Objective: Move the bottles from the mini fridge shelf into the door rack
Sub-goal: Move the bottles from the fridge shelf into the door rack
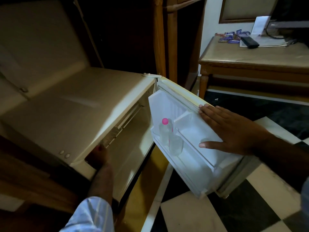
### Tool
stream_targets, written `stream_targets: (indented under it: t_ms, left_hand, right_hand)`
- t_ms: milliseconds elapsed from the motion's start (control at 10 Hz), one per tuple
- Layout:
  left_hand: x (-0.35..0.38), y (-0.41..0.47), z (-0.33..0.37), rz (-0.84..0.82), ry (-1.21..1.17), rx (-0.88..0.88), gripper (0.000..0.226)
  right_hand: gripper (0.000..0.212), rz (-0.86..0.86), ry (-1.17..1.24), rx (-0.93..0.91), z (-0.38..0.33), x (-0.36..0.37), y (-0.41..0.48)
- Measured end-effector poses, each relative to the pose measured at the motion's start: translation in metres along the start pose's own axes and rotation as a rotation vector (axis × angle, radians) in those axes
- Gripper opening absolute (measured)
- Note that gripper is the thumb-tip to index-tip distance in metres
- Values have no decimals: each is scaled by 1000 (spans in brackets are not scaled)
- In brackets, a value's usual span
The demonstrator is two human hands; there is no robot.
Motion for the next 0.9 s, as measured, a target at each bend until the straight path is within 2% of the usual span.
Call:
stream_targets:
  t_ms: [100, 300, 400, 500, 700, 800, 900]
  left_hand:
    - [-16, -22, 19, 1, -34, -88, 44]
    - [-39, -93, 19, 4, -69, 116, 47]
    - [-55, -133, 23, 42, -169, 261, 31]
    - [-57, -151, 36, -63, -285, 451, 16]
    - [-16, -183, 54, -406, -146, 651, 20]
    - [14, -194, 53, -510, -45, 746, 23]
    - [47, -193, 55, -640, 79, 768, 25]
  right_hand:
    - [116, 3, 3, -1, -2, 2, 0]
    - [110, 70, -7, -18, -1, 7, 3]
    - [109, 73, 12, -20, -2, 6, 2]
    - [109, 70, 18, -21, -4, 4, 2]
    - [108, 93, 13, -21, -3, 6, 2]
    - [109, 98, 37, -25, -3, 6, 2]
    - [109, 103, 43, -27, -4, 6, 3]
Point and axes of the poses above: each hand's wrist, its own y-axis towards the middle knuckle, its own x-axis out of the palm, z = x × y, the point moved 1 cm from there along y, towards the middle knuckle, and after that the axes turned 12 degrees about -x, right-handed, at the moved point
